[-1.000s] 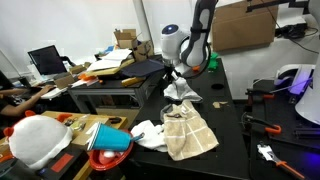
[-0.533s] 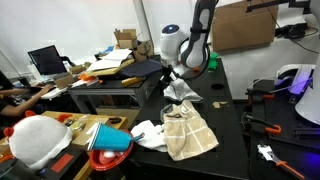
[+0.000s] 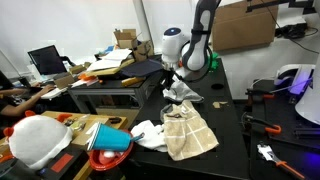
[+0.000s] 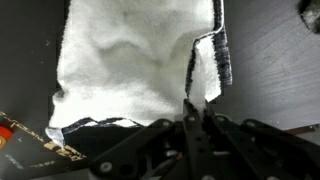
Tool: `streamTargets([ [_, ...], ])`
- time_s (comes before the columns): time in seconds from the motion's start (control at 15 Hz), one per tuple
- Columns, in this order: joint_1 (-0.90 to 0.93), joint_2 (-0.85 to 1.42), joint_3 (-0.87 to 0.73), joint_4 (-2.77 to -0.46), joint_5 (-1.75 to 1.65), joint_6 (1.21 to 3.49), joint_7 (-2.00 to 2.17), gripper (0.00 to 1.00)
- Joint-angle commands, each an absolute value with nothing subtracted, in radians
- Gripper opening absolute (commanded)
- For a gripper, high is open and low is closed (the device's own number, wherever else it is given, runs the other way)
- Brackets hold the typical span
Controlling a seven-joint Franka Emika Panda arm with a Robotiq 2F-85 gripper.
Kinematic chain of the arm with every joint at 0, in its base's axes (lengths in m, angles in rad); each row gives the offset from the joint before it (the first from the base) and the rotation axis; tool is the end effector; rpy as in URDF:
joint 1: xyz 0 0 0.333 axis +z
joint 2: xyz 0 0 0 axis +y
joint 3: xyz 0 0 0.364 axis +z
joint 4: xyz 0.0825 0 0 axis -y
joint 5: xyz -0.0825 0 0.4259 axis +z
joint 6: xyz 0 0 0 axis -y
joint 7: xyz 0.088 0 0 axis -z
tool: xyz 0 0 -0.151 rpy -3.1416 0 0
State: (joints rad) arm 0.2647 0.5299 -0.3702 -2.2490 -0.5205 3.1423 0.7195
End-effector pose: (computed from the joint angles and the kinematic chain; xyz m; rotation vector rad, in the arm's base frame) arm 0.6139 -0.0280 0.1361 2.9106 -0.3224 0.6009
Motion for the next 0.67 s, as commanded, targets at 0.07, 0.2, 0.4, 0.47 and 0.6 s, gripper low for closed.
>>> streamTargets([
  [0.07, 0.195, 0.509, -0.319, -2.284, -0.540, 3.181, 0.650, 0.30],
  [0.2, 0.174, 0.505, -0.306, -2.289, -0.534, 3.195, 0.645, 0.55],
  [0.4, 0.084, 0.492, -0.232, -2.308, -0.511, 3.233, 0.651, 0.69],
  [0.47, 0.043, 0.481, -0.203, -2.321, -0.509, 3.251, 0.652, 0.77],
  [0.6, -0.033, 0.449, -0.135, -2.372, -0.344, 3.249, 0.482, 0.92],
])
